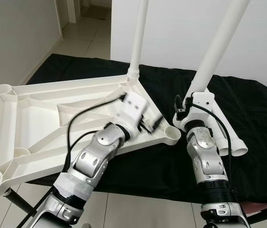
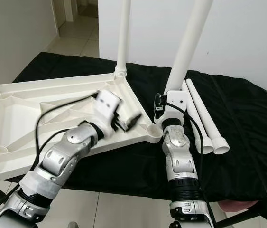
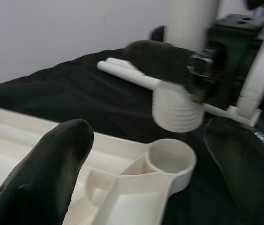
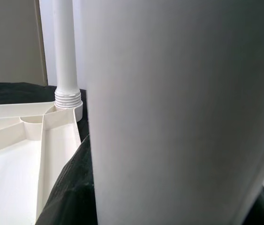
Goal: Building children table
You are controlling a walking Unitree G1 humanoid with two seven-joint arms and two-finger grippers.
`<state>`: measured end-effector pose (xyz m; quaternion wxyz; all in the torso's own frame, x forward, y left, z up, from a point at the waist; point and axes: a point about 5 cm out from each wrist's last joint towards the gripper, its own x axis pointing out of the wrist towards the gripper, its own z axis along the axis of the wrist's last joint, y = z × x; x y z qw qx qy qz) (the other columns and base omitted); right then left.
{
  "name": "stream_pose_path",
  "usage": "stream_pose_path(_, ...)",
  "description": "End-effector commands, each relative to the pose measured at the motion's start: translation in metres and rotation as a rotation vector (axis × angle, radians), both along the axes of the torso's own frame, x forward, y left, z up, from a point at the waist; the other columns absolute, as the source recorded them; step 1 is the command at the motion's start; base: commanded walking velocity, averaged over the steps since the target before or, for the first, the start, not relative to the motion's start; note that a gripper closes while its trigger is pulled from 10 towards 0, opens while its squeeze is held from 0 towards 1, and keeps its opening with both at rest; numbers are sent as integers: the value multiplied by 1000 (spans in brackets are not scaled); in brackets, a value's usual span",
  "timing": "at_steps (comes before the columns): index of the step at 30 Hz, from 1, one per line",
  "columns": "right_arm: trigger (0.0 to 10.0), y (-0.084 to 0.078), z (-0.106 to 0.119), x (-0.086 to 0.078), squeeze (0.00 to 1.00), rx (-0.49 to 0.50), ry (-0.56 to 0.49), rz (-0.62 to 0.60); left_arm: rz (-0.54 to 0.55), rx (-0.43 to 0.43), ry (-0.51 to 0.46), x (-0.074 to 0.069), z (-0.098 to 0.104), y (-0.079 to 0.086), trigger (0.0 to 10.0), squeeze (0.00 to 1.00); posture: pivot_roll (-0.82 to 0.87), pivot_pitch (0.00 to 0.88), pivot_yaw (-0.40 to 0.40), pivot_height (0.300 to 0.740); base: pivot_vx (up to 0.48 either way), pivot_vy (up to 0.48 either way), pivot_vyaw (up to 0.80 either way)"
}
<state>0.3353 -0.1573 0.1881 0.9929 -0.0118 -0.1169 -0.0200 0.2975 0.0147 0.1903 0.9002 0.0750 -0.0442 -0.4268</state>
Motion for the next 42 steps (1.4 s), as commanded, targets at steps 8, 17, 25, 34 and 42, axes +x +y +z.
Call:
stream_pose_path(8,10000,-6,2,-5,0,-3,-23,-16,-109,91,82,-11,-31,-12,10000,1000,-13,0,-75,740,0,0,0)
stream_pose_path(17,10000,-7,2,-6,0,-15,-21,-25,-154,231,191,-15,-60,-17,10000,0,-28,0,-71,740,0,0,0)
stream_pose_path(25,10000,-7,3,-6,0,-17,-23,-30,-71,300,215,0,-69,-15,10000,0,-33,0,-67,740,0,0,0)
stream_pose_path(34,10000,-8,4,-7,0,-17,-30,-35,-126,208,169,6,-46,-20,10000,0,-39,0,-59,740,0,0,0)
stream_pose_path(42,10000,-10,5,-6,0,-19,-31,-44,-221,120,120,6,-28,-19,10000,0,-36,0,-58,740,0,0,0)
